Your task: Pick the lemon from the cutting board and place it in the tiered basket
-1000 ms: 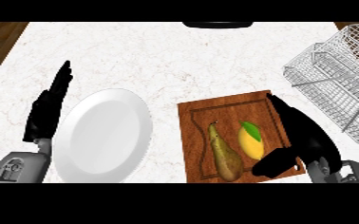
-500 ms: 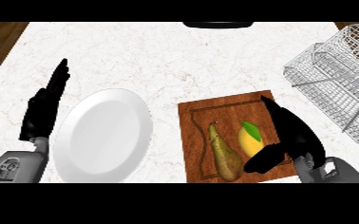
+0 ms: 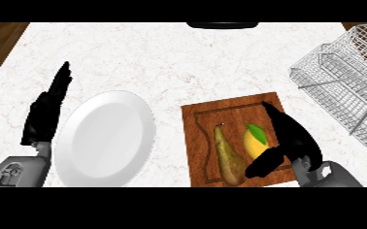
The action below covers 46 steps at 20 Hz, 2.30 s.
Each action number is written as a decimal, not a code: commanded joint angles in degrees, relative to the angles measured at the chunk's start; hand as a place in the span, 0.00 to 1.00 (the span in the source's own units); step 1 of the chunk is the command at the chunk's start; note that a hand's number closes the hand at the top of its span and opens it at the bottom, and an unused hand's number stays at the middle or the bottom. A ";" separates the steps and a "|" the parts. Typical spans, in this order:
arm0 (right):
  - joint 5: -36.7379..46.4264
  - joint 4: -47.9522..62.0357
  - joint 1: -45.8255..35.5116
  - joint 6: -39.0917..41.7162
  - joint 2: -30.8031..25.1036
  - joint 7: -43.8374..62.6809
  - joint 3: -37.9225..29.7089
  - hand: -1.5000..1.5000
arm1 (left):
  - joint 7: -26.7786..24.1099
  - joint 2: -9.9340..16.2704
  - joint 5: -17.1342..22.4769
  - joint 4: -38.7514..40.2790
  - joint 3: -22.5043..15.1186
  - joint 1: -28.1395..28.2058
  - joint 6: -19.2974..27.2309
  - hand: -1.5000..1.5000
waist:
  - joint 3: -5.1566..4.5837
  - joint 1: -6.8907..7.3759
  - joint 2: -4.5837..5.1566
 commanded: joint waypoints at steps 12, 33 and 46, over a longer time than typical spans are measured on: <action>1.01 10.30 -1.30 11.21 3.52 -4.33 3.08 1.00 | 0.76 -1.07 -1.13 0.29 1.29 -1.14 -2.23 0.50 | 0.03 0.46 0.08; 27.03 26.19 -24.46 -11.61 13.56 9.05 -20.85 1.00 | -1.18 -4.93 -4.31 0.22 -0.28 -2.45 -2.84 0.50 | -0.25 4.74 1.68; 60.05 42.19 -51.45 -14.74 10.59 14.97 -27.37 1.00 | 0.58 -4.72 -3.94 1.46 0.18 -4.40 -3.81 0.50 | -0.23 3.83 0.80</action>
